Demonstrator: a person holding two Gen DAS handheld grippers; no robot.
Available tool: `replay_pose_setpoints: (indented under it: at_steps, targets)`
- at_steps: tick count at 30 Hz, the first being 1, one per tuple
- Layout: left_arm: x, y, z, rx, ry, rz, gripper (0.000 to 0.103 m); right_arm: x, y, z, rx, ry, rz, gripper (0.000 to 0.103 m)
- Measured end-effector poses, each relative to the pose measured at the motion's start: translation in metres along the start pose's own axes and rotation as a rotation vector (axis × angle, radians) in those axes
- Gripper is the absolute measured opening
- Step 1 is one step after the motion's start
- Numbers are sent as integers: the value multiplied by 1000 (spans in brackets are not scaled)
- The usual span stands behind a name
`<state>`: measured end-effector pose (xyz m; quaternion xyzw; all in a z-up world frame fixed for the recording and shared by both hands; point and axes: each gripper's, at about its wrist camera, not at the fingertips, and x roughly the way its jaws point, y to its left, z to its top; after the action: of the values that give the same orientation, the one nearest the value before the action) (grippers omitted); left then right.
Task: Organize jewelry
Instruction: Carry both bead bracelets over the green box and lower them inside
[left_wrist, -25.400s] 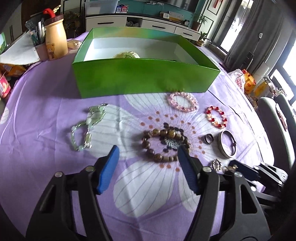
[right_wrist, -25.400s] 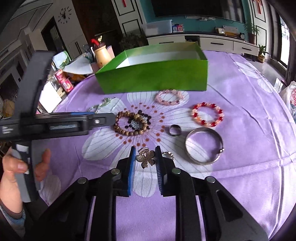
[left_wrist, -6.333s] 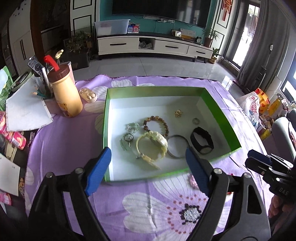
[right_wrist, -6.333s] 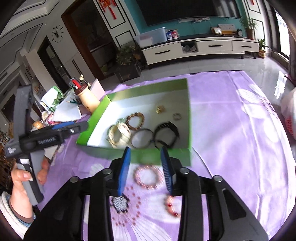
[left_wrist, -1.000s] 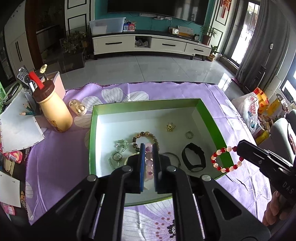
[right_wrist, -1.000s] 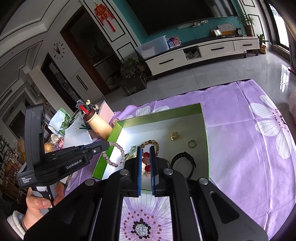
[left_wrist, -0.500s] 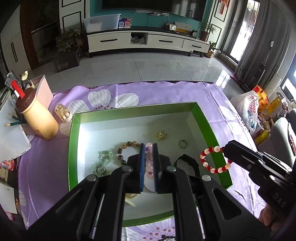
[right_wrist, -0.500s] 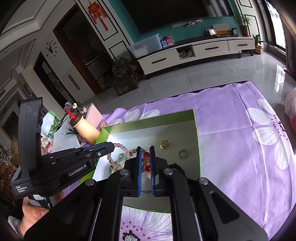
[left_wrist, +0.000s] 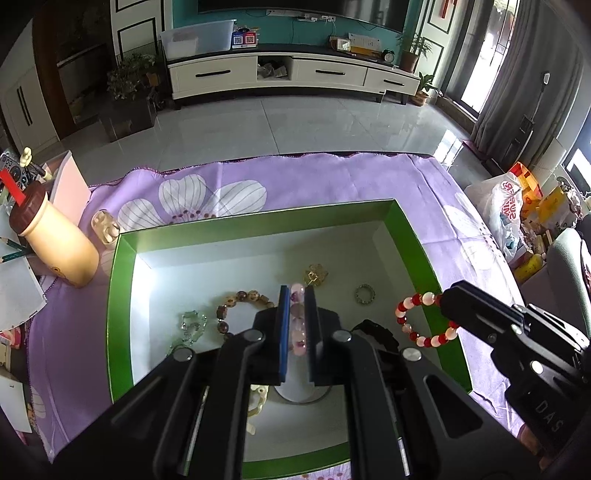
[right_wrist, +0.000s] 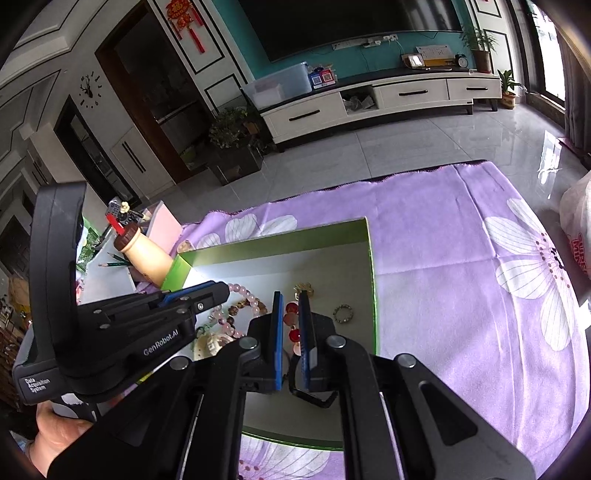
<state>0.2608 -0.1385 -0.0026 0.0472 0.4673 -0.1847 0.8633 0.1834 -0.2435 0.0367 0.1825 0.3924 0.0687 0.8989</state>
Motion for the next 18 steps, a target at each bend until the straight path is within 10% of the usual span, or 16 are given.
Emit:
replay_pose_setpoints:
  at_steps: [18]
  targets:
    - [19, -7, 1, 20, 37, 21, 7, 13, -2, 2, -27, 25, -42, 7]
